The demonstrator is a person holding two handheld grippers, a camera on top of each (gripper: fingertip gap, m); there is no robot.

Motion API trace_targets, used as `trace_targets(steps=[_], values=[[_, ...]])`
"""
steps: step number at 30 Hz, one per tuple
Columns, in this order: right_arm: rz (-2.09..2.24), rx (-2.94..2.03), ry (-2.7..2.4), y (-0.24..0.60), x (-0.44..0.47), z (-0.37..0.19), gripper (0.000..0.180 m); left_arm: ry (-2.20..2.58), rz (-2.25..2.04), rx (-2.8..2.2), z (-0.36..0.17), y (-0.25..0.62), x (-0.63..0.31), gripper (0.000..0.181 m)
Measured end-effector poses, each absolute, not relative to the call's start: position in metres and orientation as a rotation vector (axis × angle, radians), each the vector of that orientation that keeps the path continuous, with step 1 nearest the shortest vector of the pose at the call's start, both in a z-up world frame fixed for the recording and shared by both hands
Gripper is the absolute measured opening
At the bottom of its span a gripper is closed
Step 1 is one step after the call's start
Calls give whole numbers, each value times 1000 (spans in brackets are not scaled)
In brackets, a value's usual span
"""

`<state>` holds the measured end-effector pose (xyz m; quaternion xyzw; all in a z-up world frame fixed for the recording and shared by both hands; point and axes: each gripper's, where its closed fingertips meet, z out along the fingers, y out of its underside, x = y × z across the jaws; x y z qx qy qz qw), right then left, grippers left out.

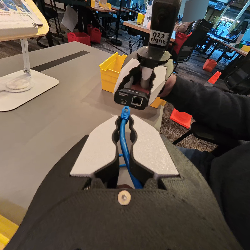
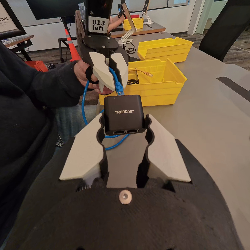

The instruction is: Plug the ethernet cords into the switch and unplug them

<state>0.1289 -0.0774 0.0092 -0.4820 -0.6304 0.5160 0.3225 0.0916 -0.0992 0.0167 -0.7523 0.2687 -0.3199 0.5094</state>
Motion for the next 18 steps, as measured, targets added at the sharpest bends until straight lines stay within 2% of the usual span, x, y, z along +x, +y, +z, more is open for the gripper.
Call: trace_targets(steps=[16,17,18], values=[[1289,-1221,-1586,-75,120,18,58,486,-806,-1916,-6,-82,98,12],[1317,-1161,-1590,-81,122,25,14,484,-796,-1935,-10,-81,98,12],[1302,-1123,-1522,-77,122,35,0,481,-798,-1939,-11,-80,99,12]])
